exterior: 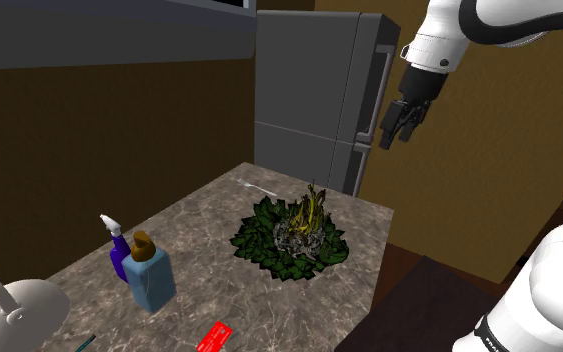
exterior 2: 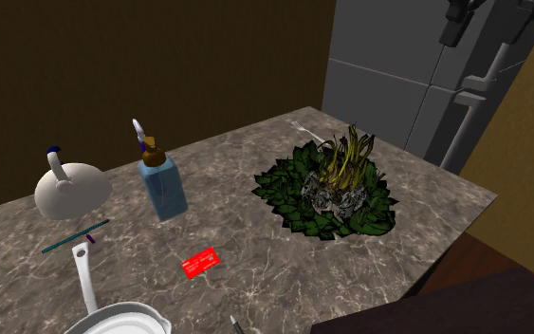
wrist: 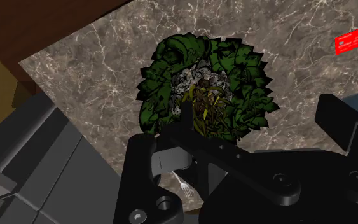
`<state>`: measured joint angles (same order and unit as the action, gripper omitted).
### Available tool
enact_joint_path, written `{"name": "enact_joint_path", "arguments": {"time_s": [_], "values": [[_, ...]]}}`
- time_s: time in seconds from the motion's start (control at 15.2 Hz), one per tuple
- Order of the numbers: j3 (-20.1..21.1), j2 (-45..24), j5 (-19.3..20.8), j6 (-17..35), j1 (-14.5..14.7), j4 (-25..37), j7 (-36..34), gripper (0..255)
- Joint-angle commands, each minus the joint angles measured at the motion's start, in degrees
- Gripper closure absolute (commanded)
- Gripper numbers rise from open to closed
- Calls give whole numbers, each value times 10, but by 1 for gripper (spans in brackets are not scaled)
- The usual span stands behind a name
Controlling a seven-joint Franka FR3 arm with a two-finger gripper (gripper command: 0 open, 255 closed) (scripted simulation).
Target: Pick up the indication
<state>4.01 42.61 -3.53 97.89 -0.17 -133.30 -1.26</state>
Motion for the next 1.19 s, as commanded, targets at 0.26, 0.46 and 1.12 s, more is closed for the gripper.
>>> {"name": "enact_joint_path", "arguments": {"time_s": [0.26, 0.46, 1.12], "values": [[35, -19, -35, 35, 0, -40, -73, 0], [62, -41, -63, 64, 1, -64, -127, 0], [151, -167, -159, 187, 13, -101, -295, 0]]}}
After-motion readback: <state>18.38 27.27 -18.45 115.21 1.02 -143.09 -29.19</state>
